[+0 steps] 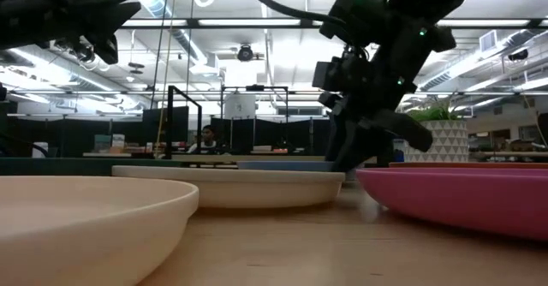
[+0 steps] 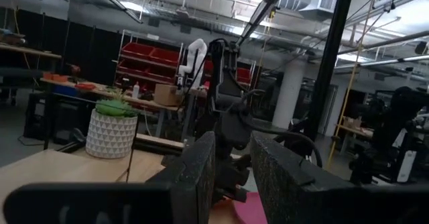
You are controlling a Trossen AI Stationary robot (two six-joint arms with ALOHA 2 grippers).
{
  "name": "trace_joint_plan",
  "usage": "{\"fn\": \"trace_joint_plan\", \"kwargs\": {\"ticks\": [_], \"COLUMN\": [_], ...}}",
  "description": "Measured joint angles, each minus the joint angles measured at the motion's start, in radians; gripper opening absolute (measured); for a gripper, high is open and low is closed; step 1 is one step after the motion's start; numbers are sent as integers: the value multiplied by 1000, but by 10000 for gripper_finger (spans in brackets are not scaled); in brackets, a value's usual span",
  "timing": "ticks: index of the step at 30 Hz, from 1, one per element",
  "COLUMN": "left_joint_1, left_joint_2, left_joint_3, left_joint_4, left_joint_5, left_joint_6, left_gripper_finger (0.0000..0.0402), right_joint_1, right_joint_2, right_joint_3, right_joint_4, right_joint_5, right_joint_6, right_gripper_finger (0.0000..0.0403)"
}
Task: Place and stack plates onto a shelf
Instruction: Put the blue plate on the shelf
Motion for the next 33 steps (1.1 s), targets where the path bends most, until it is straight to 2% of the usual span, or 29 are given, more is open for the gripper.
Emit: {"fn": "trace_joint_plan", "kwargs": {"ticks": [11,15,21,27,33], "left_joint_1": [0,0,0,0,0], "left_joint_2": [0,0,0,0,0], "left_joint_3": [0,0,0,0,0], "left_joint_4": [-5,-5,-5,-3,-5], "left_joint_5": [0,0,0,0,0], "left_joint_6": [0,0,0,1,2], "left_gripper_finger": [103,103,103,103,103], "right_joint_1": [-26,-23,1,22,40], "right_joint_2": [-6,-18,-28,-66,-126], "right_joint_3": [0,0,0,6,73], "right_joint_4": [-10,-13,25,11,-39], "right_joint_5": [-115,-166,-306,-270,-254], "right_joint_6": [8,10,16,9,-17], "right_gripper_finger": [17,14,27,19,19]}}
